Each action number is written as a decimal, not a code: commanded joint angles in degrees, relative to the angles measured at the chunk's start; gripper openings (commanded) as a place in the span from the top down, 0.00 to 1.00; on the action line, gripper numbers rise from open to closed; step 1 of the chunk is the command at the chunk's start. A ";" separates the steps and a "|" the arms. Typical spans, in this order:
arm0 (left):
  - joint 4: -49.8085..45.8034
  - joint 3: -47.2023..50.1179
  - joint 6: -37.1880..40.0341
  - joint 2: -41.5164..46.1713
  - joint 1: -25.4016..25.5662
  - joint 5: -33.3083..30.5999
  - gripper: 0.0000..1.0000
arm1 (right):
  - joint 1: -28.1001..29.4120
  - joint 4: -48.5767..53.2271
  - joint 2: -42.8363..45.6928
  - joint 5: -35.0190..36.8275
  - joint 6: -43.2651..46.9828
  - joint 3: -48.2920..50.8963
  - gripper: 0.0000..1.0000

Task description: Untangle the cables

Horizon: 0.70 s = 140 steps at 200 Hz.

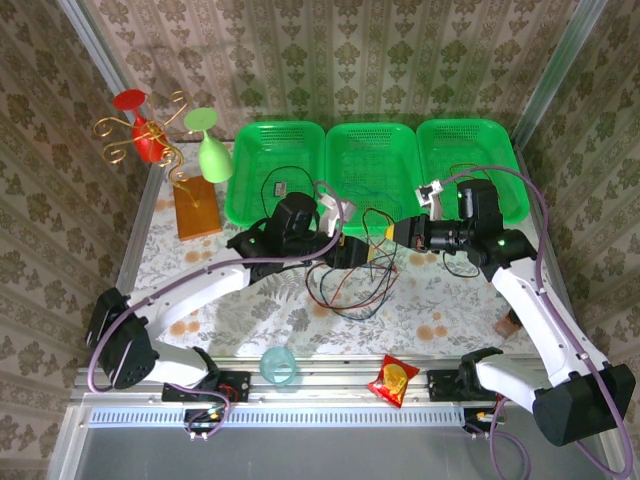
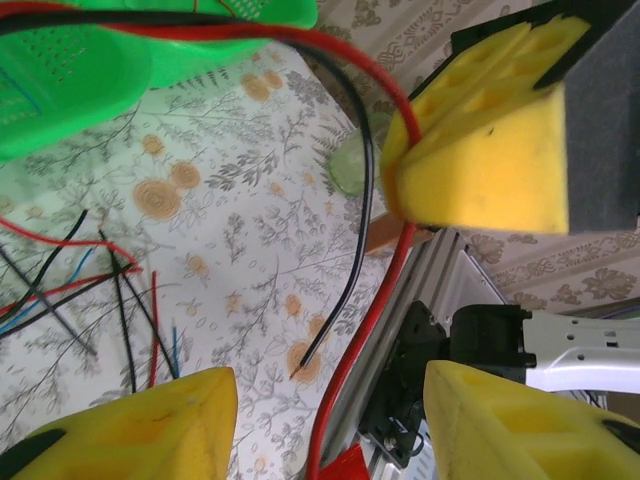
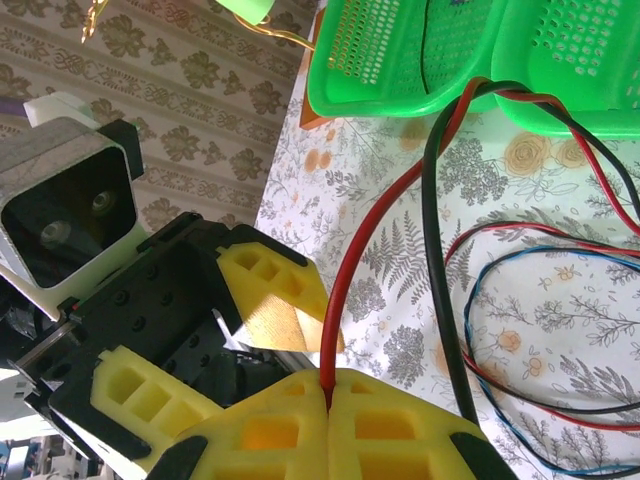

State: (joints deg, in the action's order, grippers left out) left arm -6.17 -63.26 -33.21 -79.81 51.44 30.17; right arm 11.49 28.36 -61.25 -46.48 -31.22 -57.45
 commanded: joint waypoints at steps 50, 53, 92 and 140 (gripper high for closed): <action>-1.48 -4.66 0.52 -2.00 1.03 -1.65 1.00 | -0.25 -2.12 0.96 -1.99 -1.59 1.96 1.00; -1.55 -4.66 0.47 -1.94 0.99 -1.61 1.00 | -0.28 -2.11 0.96 -1.95 -1.61 2.01 1.00; -1.24 -4.10 -0.26 -0.31 0.56 -1.92 1.00 | -0.21 -3.67 0.98 -1.51 -2.38 2.32 0.87; -0.23 -3.93 -0.93 0.05 0.33 -2.08 1.00 | -0.20 -7.19 1.00 -2.21 -5.39 4.23 0.50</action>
State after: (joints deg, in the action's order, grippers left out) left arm -7.27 -66.41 -33.41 -81.45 52.29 28.49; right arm 11.40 23.90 -61.19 -47.13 -34.83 -54.76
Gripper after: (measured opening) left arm 0.043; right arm 0.461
